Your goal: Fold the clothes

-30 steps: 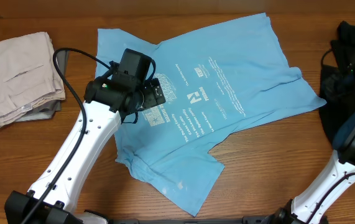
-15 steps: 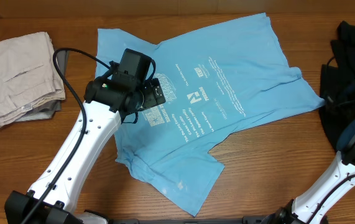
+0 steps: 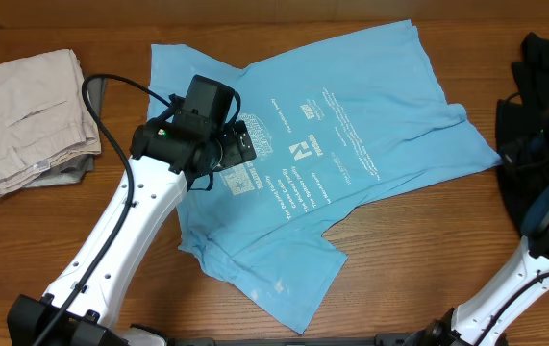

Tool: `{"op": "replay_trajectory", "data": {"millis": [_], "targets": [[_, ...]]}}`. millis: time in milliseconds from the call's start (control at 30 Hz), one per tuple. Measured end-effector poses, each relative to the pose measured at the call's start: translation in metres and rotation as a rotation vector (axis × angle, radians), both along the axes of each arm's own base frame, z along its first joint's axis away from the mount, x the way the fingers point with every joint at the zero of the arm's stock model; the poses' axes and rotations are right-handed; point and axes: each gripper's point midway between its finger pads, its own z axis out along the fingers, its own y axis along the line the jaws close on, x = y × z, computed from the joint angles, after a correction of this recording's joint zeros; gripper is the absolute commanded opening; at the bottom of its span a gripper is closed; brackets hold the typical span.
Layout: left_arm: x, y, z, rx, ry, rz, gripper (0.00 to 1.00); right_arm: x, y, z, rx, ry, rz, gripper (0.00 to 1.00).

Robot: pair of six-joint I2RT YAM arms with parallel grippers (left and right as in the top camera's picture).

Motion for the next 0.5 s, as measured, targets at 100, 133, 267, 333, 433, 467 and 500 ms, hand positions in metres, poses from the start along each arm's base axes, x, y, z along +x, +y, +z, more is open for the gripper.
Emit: {"op": "replay_trajectory", "data": {"millis": [100,133,267,333,433,467,500], "targets": [[0.000,0.000,0.000,0.000,0.000,0.000,1.00,-0.003,-0.023,0.001,-0.054,-0.021,-0.059,0.04],[0.000,0.000,0.000,0.000,0.000,0.000,1.00,-0.006,-0.034,0.001,-0.072,-0.030,-0.085,0.04],[0.000,0.000,0.000,0.000,0.000,0.000,1.00,-0.018,-0.071,0.002,-0.124,-0.069,-0.176,0.04],[0.000,0.000,0.000,0.000,0.000,0.000,1.00,-0.023,-0.088,0.003,-0.142,-0.099,-0.215,0.04],[0.000,0.000,0.000,0.000,0.000,0.000,1.00,-0.023,-0.103,0.004,-0.136,-0.163,-0.256,0.11],[0.000,0.000,0.000,0.000,0.000,0.000,1.00,-0.023,-0.106,0.004,-0.127,-0.177,-0.262,0.14],[0.000,0.000,0.000,0.000,0.000,0.000,1.00,-0.023,-0.106,0.004,-0.114,-0.188,-0.265,0.16]]}}
